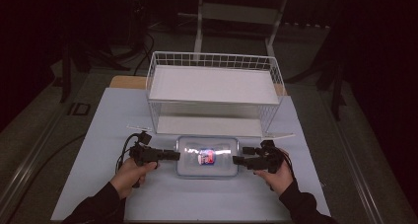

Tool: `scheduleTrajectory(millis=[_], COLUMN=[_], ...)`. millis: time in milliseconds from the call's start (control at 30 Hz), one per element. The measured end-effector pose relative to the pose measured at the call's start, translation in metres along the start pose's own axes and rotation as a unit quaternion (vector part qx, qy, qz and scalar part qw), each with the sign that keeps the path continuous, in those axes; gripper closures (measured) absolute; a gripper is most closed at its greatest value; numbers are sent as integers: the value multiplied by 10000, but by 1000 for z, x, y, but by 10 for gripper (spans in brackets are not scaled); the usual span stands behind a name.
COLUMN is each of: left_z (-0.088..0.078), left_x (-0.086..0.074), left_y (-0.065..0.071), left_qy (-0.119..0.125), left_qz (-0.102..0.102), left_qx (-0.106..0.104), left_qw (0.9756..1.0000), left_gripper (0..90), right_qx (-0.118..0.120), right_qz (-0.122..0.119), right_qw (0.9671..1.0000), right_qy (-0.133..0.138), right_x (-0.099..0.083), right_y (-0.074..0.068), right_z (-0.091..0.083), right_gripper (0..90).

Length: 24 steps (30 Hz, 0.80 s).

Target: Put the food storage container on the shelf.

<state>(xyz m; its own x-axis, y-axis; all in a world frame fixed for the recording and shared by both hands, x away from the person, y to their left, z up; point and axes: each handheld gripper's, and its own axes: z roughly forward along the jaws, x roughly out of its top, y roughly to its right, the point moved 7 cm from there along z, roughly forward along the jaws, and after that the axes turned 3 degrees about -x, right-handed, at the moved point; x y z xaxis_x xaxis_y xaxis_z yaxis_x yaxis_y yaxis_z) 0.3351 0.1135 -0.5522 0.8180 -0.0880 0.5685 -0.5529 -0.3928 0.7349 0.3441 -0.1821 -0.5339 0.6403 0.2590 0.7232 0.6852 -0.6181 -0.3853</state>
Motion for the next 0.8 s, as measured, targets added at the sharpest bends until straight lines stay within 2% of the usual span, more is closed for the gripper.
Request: scheduleTrajectory(millis=[133,200,267,300,367,433,667,800], left_z=[-1,-1,-1,-1,-1,-1,-1,1], left_x=[-1,-2,-2,-2,-3,-3,-6,-7], left_y=[2,2,2,2,3,4,10,18], left_qy=[-12,5,11,11,36,27,56,142], left_qz=[70,90,101,101,120,145,219,375], left_qx=[2,-5,-2,-2,9,22,142,337], left_qw=[10000,10000,9999,9999,9999,9999,9996,9986], left_gripper=[572,573,573,574,574,575,579,577], right_qx=[104,267,423,423,601,642,551,377], right_qz=[112,191,381,381,577,592,643,506], right_qw=[9999,9994,9983,9983,9964,9960,9963,9980], right_qy=[-46,-80,-99,-99,-134,-165,-173,-78], right_x=[-2,-3,-4,-4,-6,-6,-8,-9], right_y=[-1,-1,1,1,3,3,-2,-5], right_z=[1,2,3,3,3,2,-1,-4], right_gripper=[337,412,452,452,511,521,536,533])
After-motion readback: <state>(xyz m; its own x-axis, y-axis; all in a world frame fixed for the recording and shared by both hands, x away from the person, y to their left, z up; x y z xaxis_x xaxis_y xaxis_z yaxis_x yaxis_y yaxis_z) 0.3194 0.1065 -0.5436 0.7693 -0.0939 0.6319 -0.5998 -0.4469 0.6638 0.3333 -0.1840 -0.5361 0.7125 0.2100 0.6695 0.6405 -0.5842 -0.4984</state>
